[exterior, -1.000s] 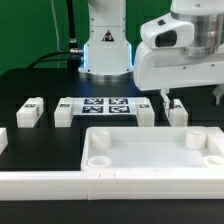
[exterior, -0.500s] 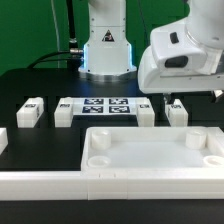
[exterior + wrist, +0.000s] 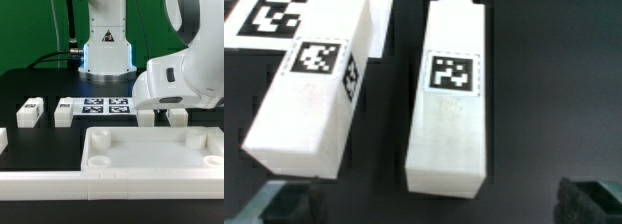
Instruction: Assemble desk
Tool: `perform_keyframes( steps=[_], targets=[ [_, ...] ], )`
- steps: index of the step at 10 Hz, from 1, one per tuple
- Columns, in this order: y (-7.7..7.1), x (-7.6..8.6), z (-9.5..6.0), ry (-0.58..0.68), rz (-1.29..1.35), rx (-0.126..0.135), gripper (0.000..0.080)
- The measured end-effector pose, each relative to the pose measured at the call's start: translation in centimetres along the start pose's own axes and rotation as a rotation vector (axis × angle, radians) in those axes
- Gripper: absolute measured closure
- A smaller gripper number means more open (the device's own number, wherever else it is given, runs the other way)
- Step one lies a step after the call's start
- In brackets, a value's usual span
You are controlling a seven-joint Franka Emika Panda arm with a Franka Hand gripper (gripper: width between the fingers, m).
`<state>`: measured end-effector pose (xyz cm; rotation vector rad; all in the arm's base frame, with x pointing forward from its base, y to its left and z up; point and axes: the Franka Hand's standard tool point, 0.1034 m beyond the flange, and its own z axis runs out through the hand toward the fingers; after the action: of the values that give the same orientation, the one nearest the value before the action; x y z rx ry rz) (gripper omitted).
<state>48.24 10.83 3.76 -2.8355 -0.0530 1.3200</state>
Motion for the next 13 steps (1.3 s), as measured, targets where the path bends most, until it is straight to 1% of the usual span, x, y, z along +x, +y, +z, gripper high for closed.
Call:
perform_keyframes(
  steps=[2, 5, 6, 7, 8, 9, 10, 13],
  targets=[
    [0.0, -0.1, 0.3, -0.007, 0.004, -0.002, 0.015],
    [-0.6, 0.2, 3.9, -0.078, 0.001, -0.019, 0.015],
    [-0.6, 0.2, 4.3, -0.078, -0.002, -0.02, 0.015],
    [-0.6, 0.2, 4.1, -0.076, -0.003, -0.019, 0.0173],
    [-0.6, 0.2, 4.2, -0.077, -0.003, -0.019, 0.0313],
    [-0.6, 0.2, 4.2, -0.078, -0.004, -0.019, 0.0313],
    [-0.6, 0.2, 4.2, -0.078, -0.004, -0.019, 0.0503],
    [-0.6, 0.2, 4.2, -0.078, -0.004, -0.02, 0.0509]
  ],
)
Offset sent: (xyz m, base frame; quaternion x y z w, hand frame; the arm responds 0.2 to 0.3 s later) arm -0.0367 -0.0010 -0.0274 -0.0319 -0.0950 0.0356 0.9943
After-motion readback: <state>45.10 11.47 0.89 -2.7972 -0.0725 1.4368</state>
